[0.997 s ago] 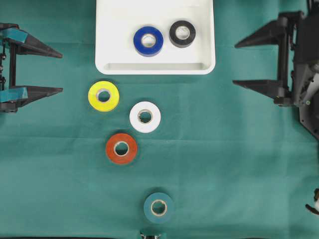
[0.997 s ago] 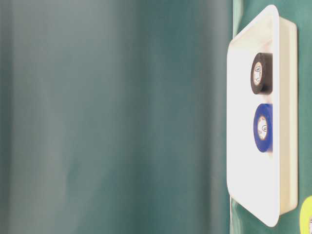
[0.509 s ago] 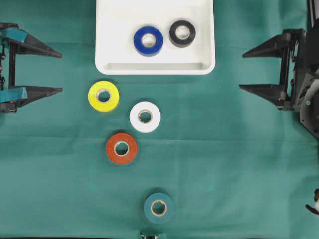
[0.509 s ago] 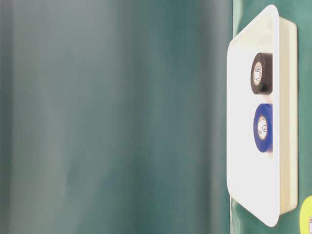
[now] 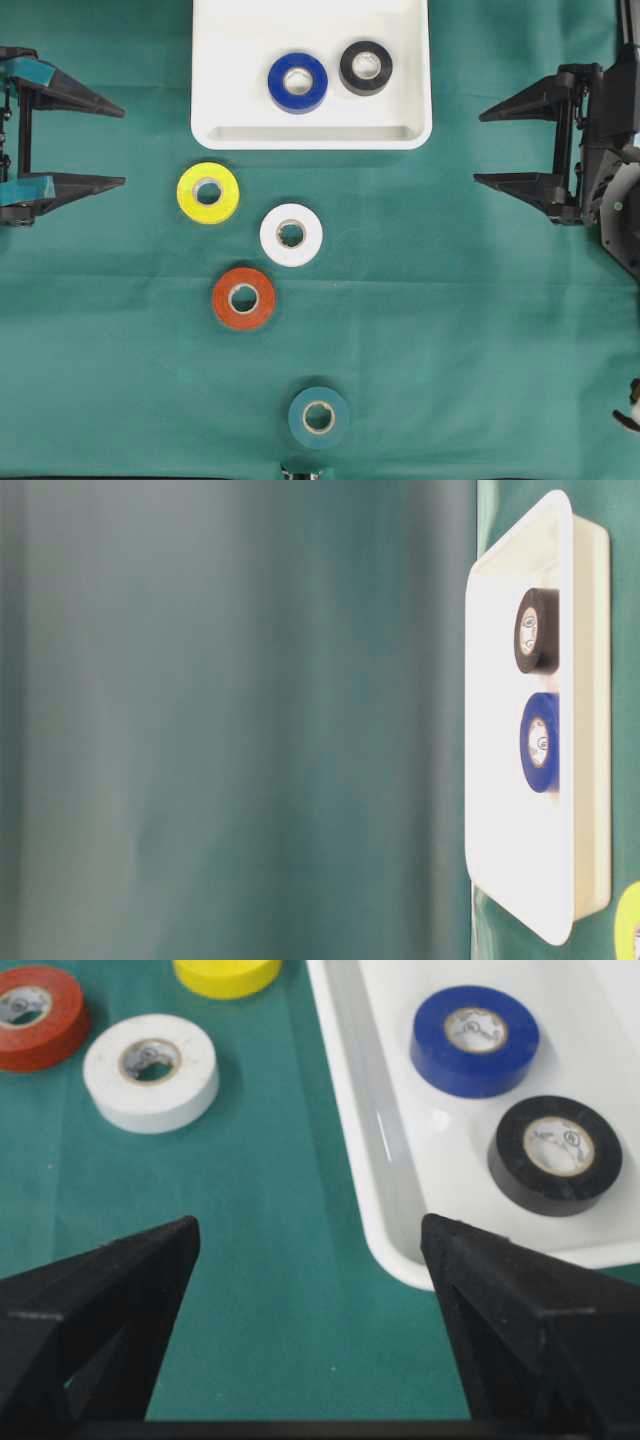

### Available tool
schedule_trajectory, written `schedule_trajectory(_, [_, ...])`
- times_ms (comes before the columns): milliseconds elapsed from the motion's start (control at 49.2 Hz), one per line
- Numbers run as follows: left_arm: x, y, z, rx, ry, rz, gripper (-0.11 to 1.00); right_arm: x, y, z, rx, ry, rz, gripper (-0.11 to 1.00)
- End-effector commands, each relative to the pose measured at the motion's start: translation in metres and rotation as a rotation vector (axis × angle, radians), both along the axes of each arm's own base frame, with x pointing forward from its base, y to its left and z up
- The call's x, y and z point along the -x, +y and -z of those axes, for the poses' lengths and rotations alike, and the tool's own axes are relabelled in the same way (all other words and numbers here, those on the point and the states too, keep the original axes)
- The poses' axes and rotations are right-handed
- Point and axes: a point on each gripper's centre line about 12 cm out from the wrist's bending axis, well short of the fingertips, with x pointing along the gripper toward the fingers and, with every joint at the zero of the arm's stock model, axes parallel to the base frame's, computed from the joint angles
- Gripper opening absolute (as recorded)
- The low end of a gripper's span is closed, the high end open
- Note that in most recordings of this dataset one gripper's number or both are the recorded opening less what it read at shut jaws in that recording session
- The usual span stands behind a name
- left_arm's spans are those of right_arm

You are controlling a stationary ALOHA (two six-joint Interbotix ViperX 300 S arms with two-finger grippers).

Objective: Pick up the tape from a random location and place it into the white case.
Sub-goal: 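Move the left gripper toward the red-orange tape roll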

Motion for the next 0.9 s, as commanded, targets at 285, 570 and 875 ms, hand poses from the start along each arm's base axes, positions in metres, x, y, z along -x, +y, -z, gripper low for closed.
schedule_trajectory(285, [-0.002, -0.001, -0.004, 0.001, -0.011, 0.003, 0.98, -0.004, 0.000, -0.008, 0.005, -0.024, -0.002, 0.90])
schedule_trajectory(570, [-0.002, -0.010, -0.003, 0.001, -0.006, 0.049, 0.98, -0.005, -0.001, -0.010, 0.009, -0.028, -0.002, 0.90])
schedule_trajectory(875, [0.000, -0.041, -0.003, 0.027, -0.007, 0.187, 0.98, -0.006, -0.001, -0.014, 0.013, -0.037, -0.003, 0.90])
